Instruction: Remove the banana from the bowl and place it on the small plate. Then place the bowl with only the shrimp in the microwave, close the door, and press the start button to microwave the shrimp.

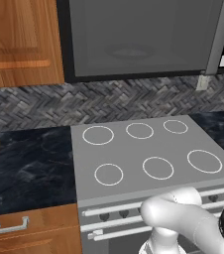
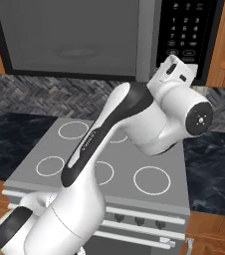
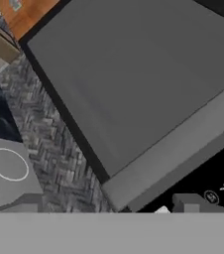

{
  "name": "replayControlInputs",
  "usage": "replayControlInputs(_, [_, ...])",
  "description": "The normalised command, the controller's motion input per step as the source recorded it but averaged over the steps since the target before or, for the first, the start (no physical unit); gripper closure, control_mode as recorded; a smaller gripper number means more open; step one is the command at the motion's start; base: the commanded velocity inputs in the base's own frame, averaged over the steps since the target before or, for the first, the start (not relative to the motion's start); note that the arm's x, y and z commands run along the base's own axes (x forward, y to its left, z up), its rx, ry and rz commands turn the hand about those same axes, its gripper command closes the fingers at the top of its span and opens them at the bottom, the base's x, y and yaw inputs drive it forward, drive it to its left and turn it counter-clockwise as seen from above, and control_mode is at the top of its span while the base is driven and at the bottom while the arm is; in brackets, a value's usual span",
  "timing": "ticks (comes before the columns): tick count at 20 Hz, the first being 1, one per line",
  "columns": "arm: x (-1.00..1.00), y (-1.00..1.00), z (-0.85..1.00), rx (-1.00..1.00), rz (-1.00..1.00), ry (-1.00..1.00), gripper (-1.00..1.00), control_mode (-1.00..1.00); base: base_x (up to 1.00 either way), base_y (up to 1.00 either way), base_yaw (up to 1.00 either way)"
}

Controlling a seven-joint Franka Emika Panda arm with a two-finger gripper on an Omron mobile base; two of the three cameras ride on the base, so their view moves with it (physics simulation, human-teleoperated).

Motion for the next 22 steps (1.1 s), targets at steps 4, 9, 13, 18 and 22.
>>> replayControlInputs(4, [0.13, -0.65, 0.12, 0.27, -0.02, -0.12, -1.00, -1.00, 0.00, 0.00, 0.00])
replayControlInputs(9, [0.52, -0.21, 0.30, 0.14, 0.00, 0.00, -1.00, -1.00, 0.00, 0.00, 0.00])
replayControlInputs(13, [0.51, 0.14, -0.05, 0.02, 0.06, 0.02, -1.00, -1.00, 0.00, 0.00, 0.00])
replayControlInputs(18, [0.60, 0.11, -0.16, 0.00, 0.06, 0.08, -1.00, -1.00, 0.00, 0.00, 0.00])
replayControlInputs(22, [0.42, -0.17, -0.01, 0.00, 0.01, 0.02, -1.00, -1.00, 0.00, 0.00, 0.00])
